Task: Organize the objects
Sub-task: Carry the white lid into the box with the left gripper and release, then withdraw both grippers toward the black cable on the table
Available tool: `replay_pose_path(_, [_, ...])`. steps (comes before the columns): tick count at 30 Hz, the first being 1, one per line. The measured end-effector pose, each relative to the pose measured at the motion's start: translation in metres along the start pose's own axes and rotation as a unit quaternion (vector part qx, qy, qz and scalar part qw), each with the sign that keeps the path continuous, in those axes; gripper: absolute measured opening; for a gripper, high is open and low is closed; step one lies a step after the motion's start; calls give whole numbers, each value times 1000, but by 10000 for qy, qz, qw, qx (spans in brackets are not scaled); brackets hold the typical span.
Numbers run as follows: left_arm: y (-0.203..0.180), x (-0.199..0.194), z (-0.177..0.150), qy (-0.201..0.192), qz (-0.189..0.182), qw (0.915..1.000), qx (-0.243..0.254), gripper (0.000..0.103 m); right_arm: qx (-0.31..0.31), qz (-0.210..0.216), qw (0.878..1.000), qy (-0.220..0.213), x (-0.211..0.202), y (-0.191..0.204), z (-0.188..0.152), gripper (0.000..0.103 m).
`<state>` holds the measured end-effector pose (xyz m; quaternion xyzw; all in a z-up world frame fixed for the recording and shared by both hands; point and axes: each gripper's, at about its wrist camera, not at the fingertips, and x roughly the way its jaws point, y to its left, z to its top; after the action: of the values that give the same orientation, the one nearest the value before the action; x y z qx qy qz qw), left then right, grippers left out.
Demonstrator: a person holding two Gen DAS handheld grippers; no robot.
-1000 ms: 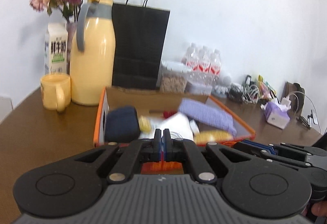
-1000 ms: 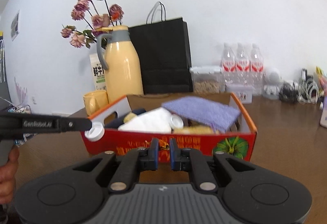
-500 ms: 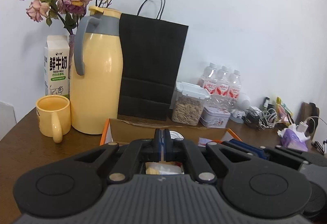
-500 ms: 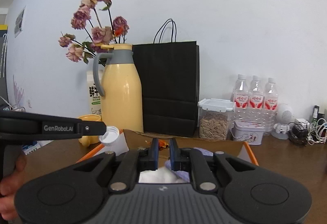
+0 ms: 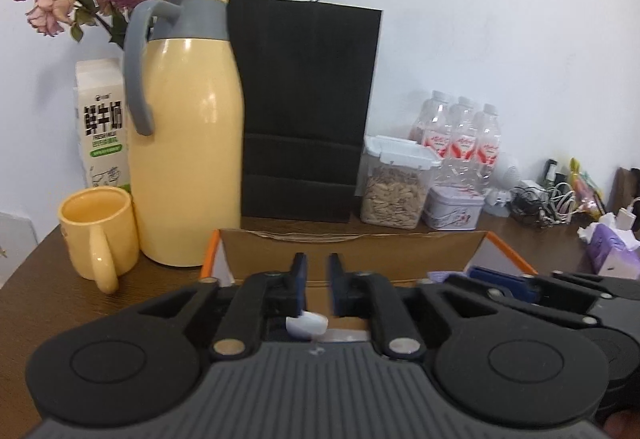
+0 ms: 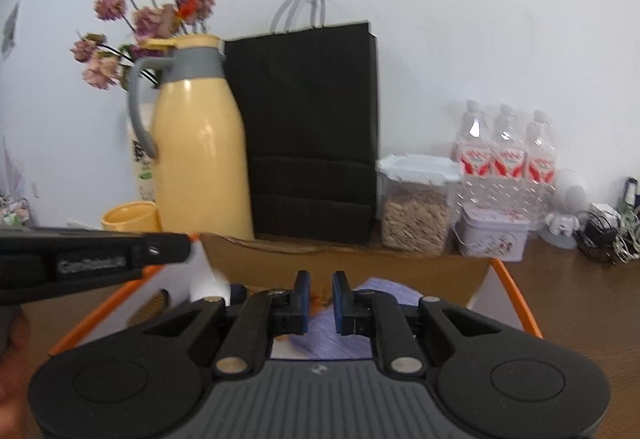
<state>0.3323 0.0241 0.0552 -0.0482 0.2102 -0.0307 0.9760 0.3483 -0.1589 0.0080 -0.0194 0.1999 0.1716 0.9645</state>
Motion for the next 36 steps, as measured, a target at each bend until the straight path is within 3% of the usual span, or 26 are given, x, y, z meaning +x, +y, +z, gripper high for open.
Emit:
replay_pose_path(1, [1,0,0,-14,48,10000,-9,54,10,-21,10000,49,0,-2,-1,25])
replay_pose_path(2, [2,-1,0,-58,116,9999,-1,74,25,-76,9999,71,0,-4,-2,38])
replay_pose_path(4, [2,-5,0,-155,223,9996,28,94,14,-195,9998,58,-2,-7,-4,55])
replay_pose_path(5, [2,-7,0,-191,260,9995,38,102,12,-234,9997,41,-5,-9,-5,66])
replay_pose_path(6, [1,-9,0,-240,296,9993,47,103,16,-268,9996,16,-7,-10,-5,74])
replay_pose_path(8, [0,-12,-1,-314,382,9988,69,103,18,-320,9995,-69,-12,-12,-5,101])
replay_pose_path(21, [0,-29,-4,-345,517,9980,117,103,-115,-343,9992,-162,-37,-10,-6,103])
replay_pose_path(36, [7,-85,-29,-296,636,9972,271,103,-767,-293,9966,-36,-87,15,-31,103])
